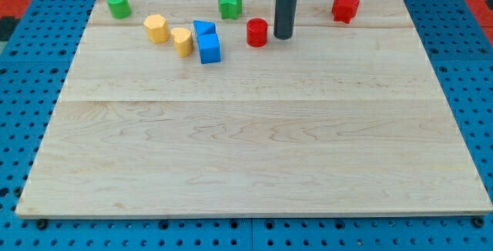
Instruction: Separate the blue cube from the blue triangle
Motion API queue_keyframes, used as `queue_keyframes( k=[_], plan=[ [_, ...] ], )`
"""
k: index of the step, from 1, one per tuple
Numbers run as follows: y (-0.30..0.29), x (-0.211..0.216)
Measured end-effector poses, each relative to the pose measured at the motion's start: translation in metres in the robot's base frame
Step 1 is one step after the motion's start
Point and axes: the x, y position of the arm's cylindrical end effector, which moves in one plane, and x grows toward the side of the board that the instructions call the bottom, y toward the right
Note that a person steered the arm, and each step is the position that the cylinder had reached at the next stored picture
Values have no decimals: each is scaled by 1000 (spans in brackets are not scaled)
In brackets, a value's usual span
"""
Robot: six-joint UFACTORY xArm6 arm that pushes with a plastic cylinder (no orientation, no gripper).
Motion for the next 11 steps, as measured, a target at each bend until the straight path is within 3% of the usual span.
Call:
queue_keyframes(
  k=[2,3,6,8,10,11],
  plan=[
    [-40,-8],
    [-12,-30],
    [-118,-56],
    [-131,-32],
    [-126,32],
    [-121,39]
  ],
)
